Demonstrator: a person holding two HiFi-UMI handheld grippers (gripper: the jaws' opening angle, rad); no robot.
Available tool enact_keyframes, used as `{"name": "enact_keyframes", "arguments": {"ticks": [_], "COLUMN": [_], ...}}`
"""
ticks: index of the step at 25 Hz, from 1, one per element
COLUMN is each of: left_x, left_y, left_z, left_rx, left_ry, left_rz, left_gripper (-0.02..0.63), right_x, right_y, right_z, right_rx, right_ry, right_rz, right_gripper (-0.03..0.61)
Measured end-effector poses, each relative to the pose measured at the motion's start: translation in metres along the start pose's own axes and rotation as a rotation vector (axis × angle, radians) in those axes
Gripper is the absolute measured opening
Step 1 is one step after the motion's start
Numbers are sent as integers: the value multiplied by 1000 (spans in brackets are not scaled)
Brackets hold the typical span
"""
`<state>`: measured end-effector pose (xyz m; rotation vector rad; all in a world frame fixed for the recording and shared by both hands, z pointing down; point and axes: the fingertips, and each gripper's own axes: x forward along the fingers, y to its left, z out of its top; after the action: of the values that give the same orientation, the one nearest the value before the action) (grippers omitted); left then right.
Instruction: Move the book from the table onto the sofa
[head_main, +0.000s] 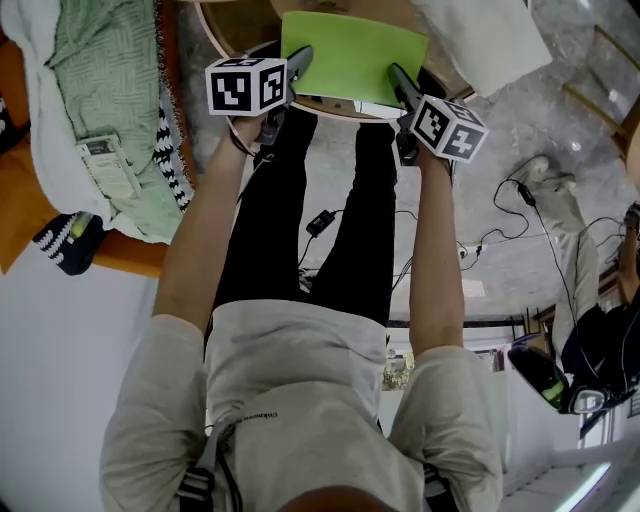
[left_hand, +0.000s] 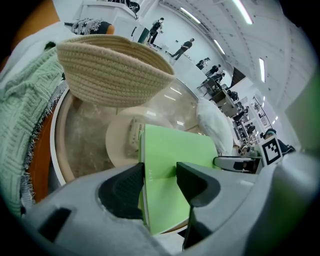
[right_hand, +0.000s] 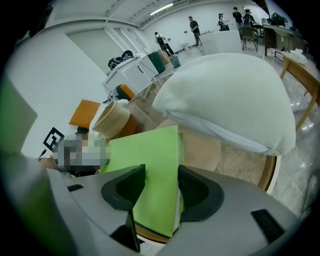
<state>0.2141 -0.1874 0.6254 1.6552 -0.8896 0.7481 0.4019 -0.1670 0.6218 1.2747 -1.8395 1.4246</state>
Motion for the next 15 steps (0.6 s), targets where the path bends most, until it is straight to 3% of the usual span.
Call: {"name": "enact_keyframes", "arguments": {"ticks": [7,15], "left_x": [3,-28], "left_y": [-3,-17], "left_z": [-6,-18], "left_rx": [-31,-88], "left_ry": [-35,-140], "left_rz": [22,75], "left_gripper": [215,215], "right_x": [1,-17], "right_y": [-6,14], "right_z": [0,14], "right_rx": [-33,-194], "right_ry": [5,24], "right_rz": [7,59], "right_gripper": [189,189]}}
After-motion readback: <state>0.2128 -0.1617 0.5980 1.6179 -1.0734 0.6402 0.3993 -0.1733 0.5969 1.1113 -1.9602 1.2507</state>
